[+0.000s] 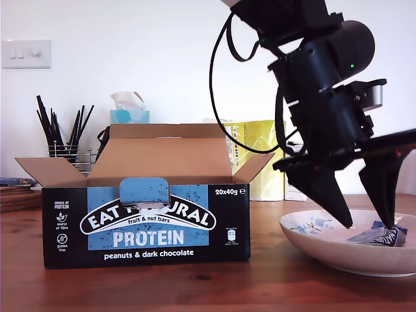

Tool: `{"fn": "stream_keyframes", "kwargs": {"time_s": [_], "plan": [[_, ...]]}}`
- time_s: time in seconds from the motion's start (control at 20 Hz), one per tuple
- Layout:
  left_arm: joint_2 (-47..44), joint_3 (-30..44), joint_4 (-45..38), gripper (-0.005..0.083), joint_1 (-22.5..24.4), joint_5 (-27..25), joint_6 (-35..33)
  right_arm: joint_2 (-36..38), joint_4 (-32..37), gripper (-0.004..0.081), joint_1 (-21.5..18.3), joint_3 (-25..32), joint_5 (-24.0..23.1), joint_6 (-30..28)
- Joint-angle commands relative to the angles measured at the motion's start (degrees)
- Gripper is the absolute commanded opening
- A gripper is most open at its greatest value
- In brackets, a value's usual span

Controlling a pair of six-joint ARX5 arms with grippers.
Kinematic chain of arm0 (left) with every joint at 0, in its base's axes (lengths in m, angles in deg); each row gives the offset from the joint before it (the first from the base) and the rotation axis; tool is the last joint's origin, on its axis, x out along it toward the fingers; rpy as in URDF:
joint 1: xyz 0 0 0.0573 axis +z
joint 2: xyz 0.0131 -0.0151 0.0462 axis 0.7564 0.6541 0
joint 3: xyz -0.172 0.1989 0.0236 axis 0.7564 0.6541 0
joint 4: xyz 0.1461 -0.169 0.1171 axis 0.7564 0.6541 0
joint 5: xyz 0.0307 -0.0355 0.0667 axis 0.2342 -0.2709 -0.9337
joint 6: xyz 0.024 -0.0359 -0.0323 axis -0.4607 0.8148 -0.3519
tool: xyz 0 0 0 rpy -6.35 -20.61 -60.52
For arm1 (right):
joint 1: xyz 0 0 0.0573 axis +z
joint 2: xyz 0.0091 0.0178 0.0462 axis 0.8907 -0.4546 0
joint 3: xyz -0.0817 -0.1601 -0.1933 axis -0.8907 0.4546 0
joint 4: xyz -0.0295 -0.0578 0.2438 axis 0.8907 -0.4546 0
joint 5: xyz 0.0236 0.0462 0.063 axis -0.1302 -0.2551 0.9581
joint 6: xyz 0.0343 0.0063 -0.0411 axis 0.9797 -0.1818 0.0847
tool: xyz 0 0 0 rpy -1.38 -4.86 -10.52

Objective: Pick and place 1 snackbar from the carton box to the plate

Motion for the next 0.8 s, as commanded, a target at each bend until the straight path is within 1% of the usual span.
{"fn": "stream_keyframes", "kwargs": {"time_s": [0.0, 0.05, 0.2, 0.25, 0.3, 0.45, 0.65, 0.75], "plan": [[0.72, -3.87, 0.39, 0.0298, -0.33, 0.55, -0.94, 0.63, 0.46, -0.0013, 0.15, 0.15, 0.11, -0.28], [0.39, -5.49, 1.05, 0.0242, -0.48, 1.03, -1.2, 0.63, 0.46, -0.0013, 0.15, 0.15, 0.09, -0.52], [-0.79, -11.26, 4.04, 0.0032, -0.59, 1.6, -1.9, 0.63, 0.63, -0.0013, 0.15, 0.15, 0.04, -0.55], [-1.22, -12.72, 4.74, -0.0007, -0.57, 1.6, -2.71, 0.63, 0.63, -0.0013, 0.15, 0.15, 0.04, -0.55], [-2.01, -13.75, 5.22, -0.0024, -0.57, 1.53, -3.26, 0.63, 0.68, -0.0013, 0.15, 0.15, -0.04, -0.7], [-5.22, -13.9, 5.35, -0.0024, -0.52, 0.96, -4.59, 0.61, 1.7, -0.0013, 0.15, 0.15, -0.44, -1.73], [-8.72, -13.9, 9.97, -0.0024, 0.17, -3.34, -6.12, 0.61, 3.48, -0.0013, 0.15, 0.17, -0.44, -1.86], [-9.51, -13.88, 12.33, -0.0024, 0.98, -4.66, -6.25, 0.61, 3.63, -0.0013, 0.15, 0.17, -0.44, -1.88]]}}
